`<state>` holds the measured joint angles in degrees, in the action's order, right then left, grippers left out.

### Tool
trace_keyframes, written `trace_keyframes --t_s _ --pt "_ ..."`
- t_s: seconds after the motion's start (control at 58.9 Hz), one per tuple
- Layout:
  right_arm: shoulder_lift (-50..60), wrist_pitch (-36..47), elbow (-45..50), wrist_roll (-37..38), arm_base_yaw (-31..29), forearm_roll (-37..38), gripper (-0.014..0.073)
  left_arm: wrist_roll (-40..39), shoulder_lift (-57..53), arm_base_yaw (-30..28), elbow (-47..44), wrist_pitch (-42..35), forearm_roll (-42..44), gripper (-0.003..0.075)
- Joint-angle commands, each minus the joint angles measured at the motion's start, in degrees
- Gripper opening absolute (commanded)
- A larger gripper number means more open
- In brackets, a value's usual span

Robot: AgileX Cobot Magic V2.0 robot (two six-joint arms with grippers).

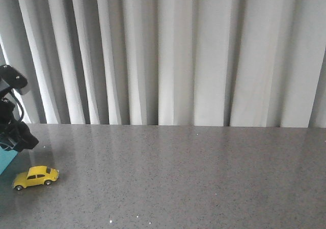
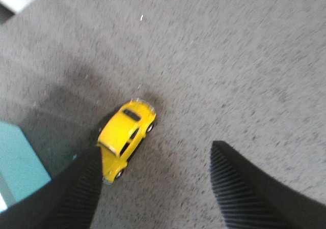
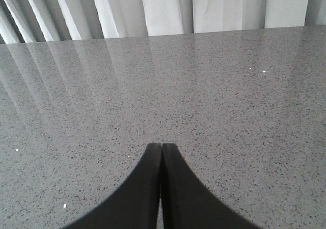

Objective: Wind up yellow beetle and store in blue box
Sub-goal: 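Reach the left gripper down over the yellow car, then close the left gripper around the car's body, then lift the car with the left gripper and carry it over the blue box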

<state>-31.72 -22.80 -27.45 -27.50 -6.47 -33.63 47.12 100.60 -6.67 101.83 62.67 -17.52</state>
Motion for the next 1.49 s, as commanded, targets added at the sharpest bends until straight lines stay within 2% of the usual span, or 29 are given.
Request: trace_keyframes --t_s 0.0,0.577,0.934,1.477 --pt "0.0 3.2 -1.5 -0.5 0.1 -1.0 -0.0007 -1.5 -0.3 0.0 1.8 -2.8 2.7 0.0512" --pt "0.0 3.2 -1.5 -0.5 0.1 -1.0 -0.0007 -0.9 13.6 0.0 2.4 -10.4 11.0 0.0518" --pt "0.0 3.2 -1.5 -0.5 0.1 -1.0 -0.0007 -1.0 18.8 0.0 13.8 -6.2 9.3 0.0518" --pt "0.0 3.2 -1.5 -0.5 0.1 -1.0 -0.0007 -0.9 27.0 0.0 14.9 -6.3 9.8 0.0499"
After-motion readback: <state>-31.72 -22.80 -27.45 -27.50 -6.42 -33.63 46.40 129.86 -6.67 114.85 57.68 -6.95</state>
